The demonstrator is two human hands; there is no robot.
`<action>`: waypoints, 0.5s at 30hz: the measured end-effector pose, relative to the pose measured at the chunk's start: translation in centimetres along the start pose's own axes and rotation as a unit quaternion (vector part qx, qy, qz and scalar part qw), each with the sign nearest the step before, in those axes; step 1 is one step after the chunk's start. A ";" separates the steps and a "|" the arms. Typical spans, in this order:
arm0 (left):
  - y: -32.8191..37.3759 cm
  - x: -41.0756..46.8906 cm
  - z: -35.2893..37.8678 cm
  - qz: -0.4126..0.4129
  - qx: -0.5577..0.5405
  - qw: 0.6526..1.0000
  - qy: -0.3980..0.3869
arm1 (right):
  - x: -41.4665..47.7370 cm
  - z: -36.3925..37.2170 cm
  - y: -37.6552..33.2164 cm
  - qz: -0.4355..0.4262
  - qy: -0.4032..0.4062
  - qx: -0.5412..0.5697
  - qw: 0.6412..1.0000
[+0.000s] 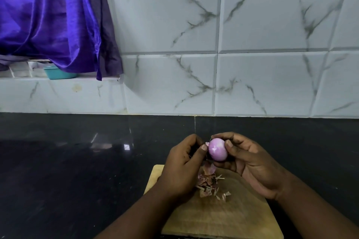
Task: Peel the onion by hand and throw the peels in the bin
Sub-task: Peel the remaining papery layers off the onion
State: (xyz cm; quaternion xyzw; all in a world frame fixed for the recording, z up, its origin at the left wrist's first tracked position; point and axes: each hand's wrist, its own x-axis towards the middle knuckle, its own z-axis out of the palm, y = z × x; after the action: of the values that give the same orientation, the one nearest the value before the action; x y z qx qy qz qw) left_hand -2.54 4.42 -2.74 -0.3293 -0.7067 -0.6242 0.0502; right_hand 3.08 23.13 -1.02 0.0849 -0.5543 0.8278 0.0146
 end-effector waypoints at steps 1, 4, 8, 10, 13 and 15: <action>0.0 0.0 0.0 -0.001 0.002 1.000 -0.003 | 0.0 0.0 -0.1 -0.001 0.002 -0.006 1.000; 0.1 -0.1 0.0 -0.005 0.018 1.000 -0.012 | -0.2 0.0 -0.1 -0.002 -0.002 -0.047 0.999; 0.2 -0.1 0.0 -0.011 0.056 0.998 -0.016 | -0.1 0.0 -0.1 -0.006 0.003 -0.098 0.995; -0.1 0.0 -0.1 -0.025 0.067 0.997 0.005 | -0.1 0.0 -0.1 -0.003 -0.011 -0.084 0.996; -0.5 0.3 -0.5 -0.048 0.097 0.993 0.037 | -0.3 -0.2 -0.4 -0.016 -0.012 -0.048 0.999; -0.4 0.2 -0.6 -0.049 0.149 0.987 0.021 | -0.2 -0.3 -0.5 -0.017 0.001 -0.060 0.998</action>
State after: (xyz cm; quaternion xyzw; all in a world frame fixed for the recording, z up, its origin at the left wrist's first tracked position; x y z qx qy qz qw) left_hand -3.13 3.92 -2.89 -0.2699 -0.8058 -0.5205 0.0832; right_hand 3.33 23.61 -0.73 0.0924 -0.6018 0.7926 0.0341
